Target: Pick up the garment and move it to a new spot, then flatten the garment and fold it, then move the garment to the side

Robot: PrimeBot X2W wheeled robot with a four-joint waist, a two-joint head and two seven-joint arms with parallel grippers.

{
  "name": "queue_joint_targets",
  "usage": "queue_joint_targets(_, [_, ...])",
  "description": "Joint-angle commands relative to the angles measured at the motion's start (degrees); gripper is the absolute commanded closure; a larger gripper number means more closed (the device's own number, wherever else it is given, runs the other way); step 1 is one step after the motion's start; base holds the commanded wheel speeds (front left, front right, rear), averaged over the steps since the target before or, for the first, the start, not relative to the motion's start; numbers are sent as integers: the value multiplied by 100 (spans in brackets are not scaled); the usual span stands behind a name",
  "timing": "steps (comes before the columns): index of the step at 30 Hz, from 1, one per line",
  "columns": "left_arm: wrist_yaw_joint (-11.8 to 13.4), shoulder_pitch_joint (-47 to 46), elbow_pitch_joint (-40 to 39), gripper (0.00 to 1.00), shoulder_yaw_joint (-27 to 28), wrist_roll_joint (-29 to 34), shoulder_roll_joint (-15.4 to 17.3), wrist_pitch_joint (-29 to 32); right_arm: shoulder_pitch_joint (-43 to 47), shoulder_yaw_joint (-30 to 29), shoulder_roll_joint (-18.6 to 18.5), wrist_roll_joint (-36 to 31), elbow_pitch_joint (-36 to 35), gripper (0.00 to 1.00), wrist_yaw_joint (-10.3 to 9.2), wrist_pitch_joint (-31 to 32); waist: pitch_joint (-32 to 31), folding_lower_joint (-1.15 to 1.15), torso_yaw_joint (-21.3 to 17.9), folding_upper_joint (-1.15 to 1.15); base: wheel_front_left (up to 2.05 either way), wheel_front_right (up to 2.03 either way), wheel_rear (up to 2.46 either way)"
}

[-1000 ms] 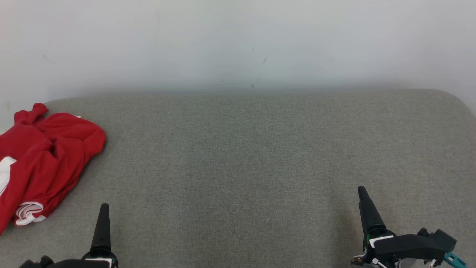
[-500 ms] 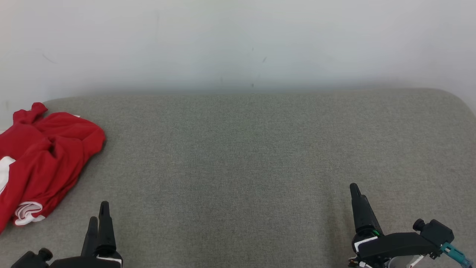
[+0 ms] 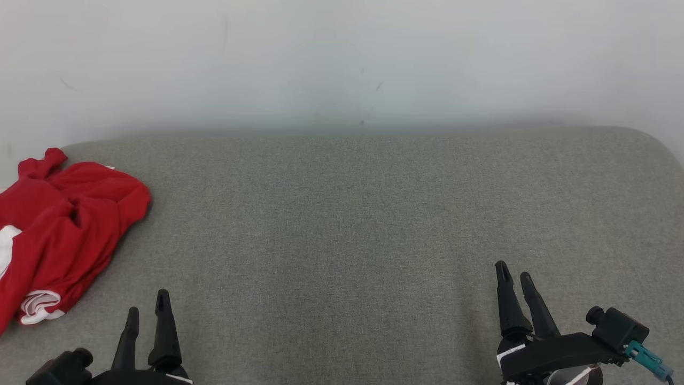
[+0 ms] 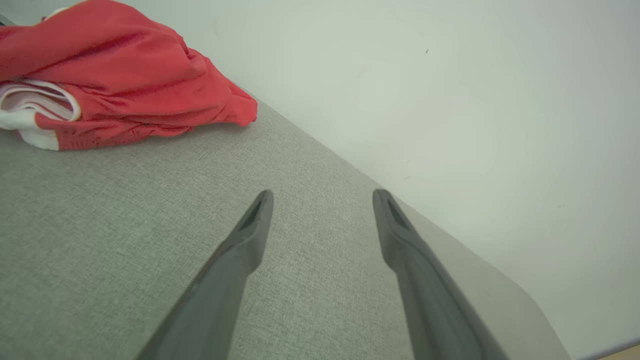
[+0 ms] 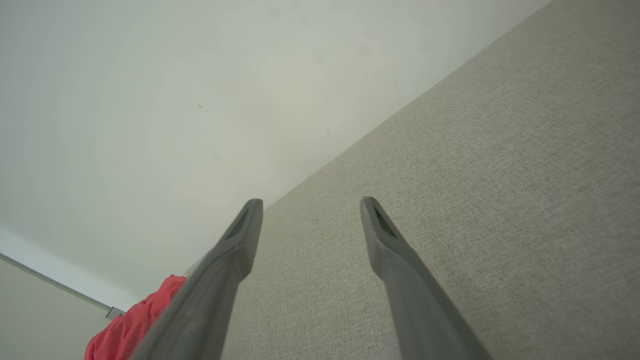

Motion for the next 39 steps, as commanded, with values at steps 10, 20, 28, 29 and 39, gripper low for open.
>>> queue_joint_targets(10, [68, 18, -115, 0, -33, 891, 114, -224, -19, 42, -2, -1034, -60, 0, -6, -219, -11, 0, -4, 0, 0, 0, 0])
queue_joint_targets(20, [88, 72, -134, 0, -57, 1418, 117, -360, -14, 64, -2, -1647, -23, 0, -7, -355, -15, 0, -6, 0, 0, 0, 0])
queue_joint_targets(28, [66, 94, -154, 0, -51, 1854, 114, -473, 11, 70, -1, -2072, 3, 0, -8, -471, -24, 0, -7, 0, 0, 0, 0])
queue_joint_targets(29, [62, 100, -156, 0, -49, 1910, 114, -481, 13, 69, -1, -2125, 4, 0, -8, -479, -25, 0, -6, 0, 0, 0, 0])
queue_joint_targets(39, [27, 145, -141, 0, 32, 2342, 98, -613, 40, 17, 0, -2624, -7, 0, -9, -615, -37, 0, -10, 0, 0, 0, 0])
